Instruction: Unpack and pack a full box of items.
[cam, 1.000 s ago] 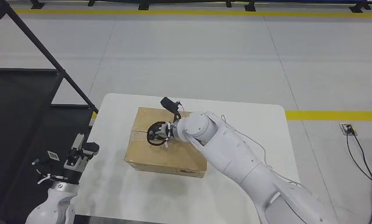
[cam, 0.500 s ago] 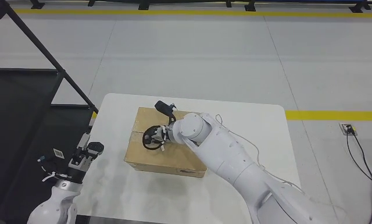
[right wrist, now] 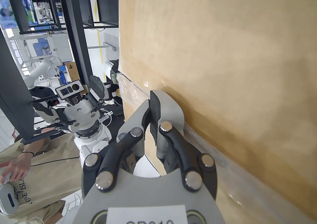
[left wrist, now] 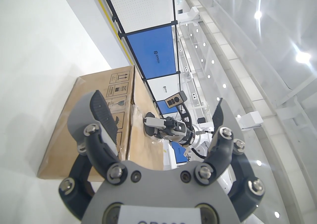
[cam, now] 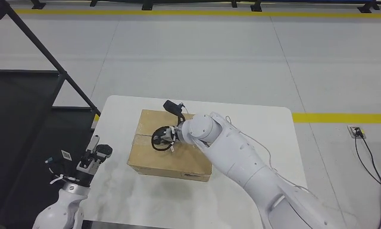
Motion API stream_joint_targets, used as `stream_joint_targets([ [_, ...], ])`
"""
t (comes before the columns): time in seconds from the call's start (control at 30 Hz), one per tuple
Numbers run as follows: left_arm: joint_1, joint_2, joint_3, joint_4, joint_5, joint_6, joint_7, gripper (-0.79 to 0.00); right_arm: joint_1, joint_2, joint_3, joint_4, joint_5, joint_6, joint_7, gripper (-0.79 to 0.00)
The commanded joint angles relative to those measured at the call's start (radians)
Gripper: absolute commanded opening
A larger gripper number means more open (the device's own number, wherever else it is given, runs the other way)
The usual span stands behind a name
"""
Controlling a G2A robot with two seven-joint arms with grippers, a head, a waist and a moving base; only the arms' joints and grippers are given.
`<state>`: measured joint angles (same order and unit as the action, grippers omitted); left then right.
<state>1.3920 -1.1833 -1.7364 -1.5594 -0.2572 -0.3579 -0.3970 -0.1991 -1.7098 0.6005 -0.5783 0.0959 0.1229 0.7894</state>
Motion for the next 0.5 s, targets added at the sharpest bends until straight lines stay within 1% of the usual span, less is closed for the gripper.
stream_joint_targets([
  [0.0, -0.001, 0.000, 0.005, -0.003, 0.004, 0.002, 0.002, 0.000, -0.011, 0.015, 0.014, -0.024, -0.021, 0.015, 0.003, -0.785],
  [0.23, -0.007, -0.001, 0.019, -0.011, 0.016, 0.007, 0.008, 0.000, -0.068, 0.076, 0.082, -0.141, -0.100, 0.090, 0.013, -0.785],
  [0.47, -0.013, 0.000, 0.027, -0.016, 0.026, 0.015, 0.010, 0.000, -0.161, 0.144, 0.172, -0.305, -0.179, 0.161, 0.047, -0.785],
])
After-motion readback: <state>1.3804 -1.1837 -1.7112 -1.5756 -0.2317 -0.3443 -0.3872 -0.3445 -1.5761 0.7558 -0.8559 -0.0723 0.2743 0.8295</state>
